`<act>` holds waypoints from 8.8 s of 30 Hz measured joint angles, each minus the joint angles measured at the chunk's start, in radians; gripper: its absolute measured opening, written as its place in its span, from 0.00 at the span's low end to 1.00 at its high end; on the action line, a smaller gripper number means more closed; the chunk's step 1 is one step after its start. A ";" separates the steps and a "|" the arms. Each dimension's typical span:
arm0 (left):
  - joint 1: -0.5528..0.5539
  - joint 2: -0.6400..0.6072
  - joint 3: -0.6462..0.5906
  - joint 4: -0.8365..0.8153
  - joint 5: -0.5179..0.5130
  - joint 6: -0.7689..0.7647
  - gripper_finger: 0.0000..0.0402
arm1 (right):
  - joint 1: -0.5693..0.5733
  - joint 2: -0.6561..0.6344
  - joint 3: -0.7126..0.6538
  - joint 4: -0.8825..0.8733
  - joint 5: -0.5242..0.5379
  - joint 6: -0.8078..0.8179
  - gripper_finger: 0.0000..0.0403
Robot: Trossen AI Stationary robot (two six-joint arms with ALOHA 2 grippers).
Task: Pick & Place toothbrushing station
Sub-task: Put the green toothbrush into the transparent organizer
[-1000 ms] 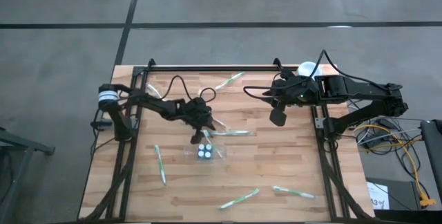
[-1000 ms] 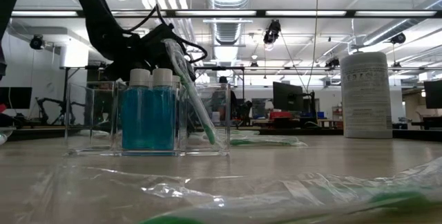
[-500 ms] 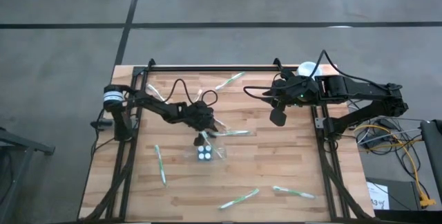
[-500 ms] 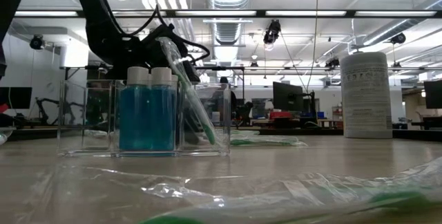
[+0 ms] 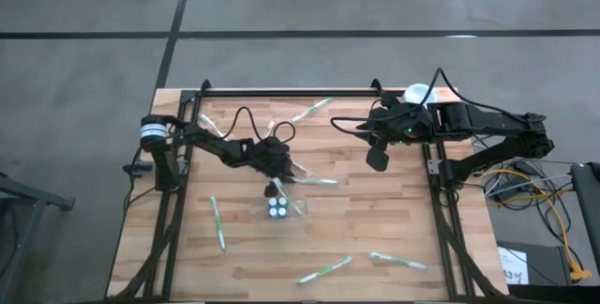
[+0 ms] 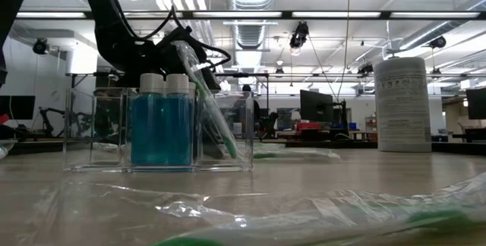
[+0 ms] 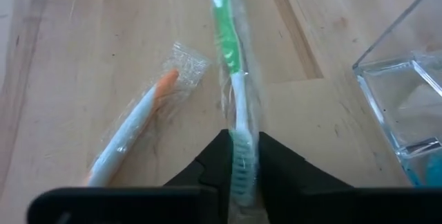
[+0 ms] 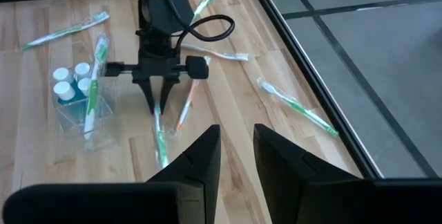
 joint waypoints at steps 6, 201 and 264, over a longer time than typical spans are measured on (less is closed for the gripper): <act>0.000 -0.041 -0.001 -0.076 -0.049 0.019 0.10 | 0.000 0.000 0.000 0.000 0.000 0.000 0.20; -0.400 -0.115 1.129 -1.511 -0.543 -0.270 0.37 | 0.000 0.000 0.000 0.000 0.000 0.000 0.20; 0.063 -0.753 0.638 -1.533 -1.081 -1.289 0.37 | 0.000 0.000 0.000 0.000 0.000 0.000 0.20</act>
